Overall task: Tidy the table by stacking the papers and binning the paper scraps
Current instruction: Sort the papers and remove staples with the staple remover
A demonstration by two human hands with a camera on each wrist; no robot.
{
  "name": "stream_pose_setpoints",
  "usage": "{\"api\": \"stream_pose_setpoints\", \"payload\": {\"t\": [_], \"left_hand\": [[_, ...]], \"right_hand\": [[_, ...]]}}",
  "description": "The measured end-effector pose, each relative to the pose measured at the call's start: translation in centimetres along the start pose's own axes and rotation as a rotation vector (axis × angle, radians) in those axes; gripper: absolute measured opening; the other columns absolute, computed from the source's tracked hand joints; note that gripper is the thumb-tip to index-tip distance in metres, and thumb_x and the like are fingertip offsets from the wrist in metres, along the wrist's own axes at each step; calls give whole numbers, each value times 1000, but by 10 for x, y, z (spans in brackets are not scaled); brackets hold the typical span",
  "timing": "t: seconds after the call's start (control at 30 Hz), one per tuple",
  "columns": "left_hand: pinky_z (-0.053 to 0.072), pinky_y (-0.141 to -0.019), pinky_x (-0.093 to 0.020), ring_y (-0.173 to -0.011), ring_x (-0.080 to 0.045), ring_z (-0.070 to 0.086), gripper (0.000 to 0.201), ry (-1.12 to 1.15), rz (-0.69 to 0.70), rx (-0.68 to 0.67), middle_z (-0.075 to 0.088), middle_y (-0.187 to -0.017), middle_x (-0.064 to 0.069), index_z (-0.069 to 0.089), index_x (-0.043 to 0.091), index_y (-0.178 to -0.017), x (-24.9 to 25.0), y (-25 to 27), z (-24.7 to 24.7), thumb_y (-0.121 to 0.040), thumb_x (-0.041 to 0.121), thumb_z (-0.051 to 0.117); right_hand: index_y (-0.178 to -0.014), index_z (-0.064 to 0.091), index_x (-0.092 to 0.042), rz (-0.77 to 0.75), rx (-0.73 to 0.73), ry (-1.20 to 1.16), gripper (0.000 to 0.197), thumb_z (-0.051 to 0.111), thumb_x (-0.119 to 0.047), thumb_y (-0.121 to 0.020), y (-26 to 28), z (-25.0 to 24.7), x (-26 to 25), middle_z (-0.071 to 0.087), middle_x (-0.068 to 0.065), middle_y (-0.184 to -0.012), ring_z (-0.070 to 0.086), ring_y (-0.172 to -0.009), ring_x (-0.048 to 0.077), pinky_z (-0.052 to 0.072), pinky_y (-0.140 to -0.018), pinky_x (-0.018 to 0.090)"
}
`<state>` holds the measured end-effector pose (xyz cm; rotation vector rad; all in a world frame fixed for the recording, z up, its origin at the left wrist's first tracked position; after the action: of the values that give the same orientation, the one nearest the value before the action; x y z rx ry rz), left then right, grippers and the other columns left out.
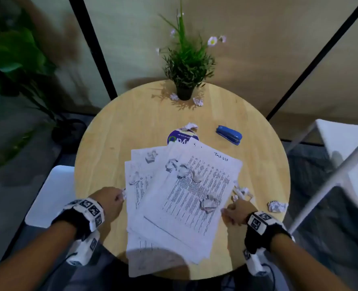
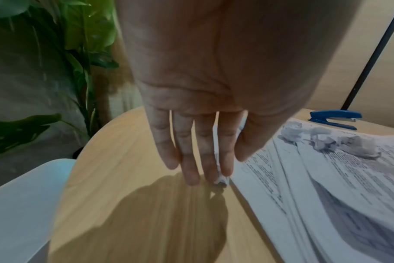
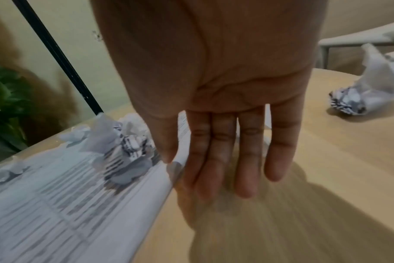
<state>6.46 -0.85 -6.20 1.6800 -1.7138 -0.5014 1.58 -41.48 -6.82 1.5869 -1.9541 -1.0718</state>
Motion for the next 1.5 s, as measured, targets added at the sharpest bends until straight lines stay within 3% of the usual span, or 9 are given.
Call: {"api": "stream_pose_setpoints", "payload": {"t": [0.23,0.67,0.8,0.93,1.07,1.17,1.23,1.3,1.5], "left_hand": [[33,-65,-25,-67,-19,42,19,-70,3,109,46,-72,0,45,19,-75,0,-18,-9,-93,19,43],[35,-62,-28,-66,-23,48,41,199,-46,313,42,-57,-3,39,13,-54,43,11,7,-90,26,54],[45,-71,-31,-81,-28,58,18,350,-53,317,58,-79,-10,55,8,-90,46,17,14,-84,25,59],[41,-105,-43,-123,-34,53,54,279,-192,305,55,-133,-16,49,5,-133,39,23,25,-90,37,53],[44,-84,-28,-83,-22,58,40,272,-199,274,58,-97,-12,52,2,-115,51,25,31,-90,33,47],[42,-58,-24,-59,-15,47,86,491,-212,373,51,-84,-15,17,1,-146,54,28,27,-83,39,62],[51,-84,-31,-105,-31,59,100,578,-160,360,51,-124,-25,12,1,-149,60,23,32,-78,42,69],[40,-107,-35,-136,-30,39,105,579,-109,365,30,-153,-16,15,4,-150,65,21,30,-73,44,74],[41,-101,-34,-132,-31,43,79,572,-86,353,38,-148,-15,26,2,-144,69,22,27,-82,26,69]], "right_hand": [[-49,50,-16,-6,225,-60,51,50,-42,-94,-8,-11,-10,43,-9,-22,45,-32,1,35,-40,13],[-62,49,-17,39,382,-104,40,66,-47,-80,23,19,-38,39,0,-54,36,-45,12,28,-44,24],[-54,33,-14,19,388,-153,51,66,-39,-84,22,22,-41,32,1,-50,28,-41,13,22,-41,22],[-52,31,-14,-13,400,-177,52,65,-35,-86,24,24,-43,29,1,-49,25,-40,13,19,-39,21],[-48,27,-16,-75,401,-204,57,65,-34,-86,17,27,-44,23,1,-48,21,-40,14,16,-42,23],[-47,25,-17,-106,400,-214,58,66,-33,-85,12,23,-42,20,0,-48,18,-41,14,14,-44,24],[-47,25,-17,-121,382,-184,57,65,-32,-86,9,25,-42,20,0,-47,18,-41,14,14,-45,24],[-47,24,-18,-129,384,-182,58,65,-31,-86,9,25,-44,20,1,-47,17,-42,15,14,-45,25],[-46,25,-21,-147,376,-154,58,66,-32,-84,6,27,-50,20,0,-47,18,-43,16,15,-49,28]]}}
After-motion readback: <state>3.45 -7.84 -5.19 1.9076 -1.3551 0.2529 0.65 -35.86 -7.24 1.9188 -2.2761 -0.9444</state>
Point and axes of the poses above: each hand's wrist, its own y-axis away from the middle knuckle, its own z-axis out of the palm, x = y × z, the point moved 9 cm from there along -y, towards the middle knuckle
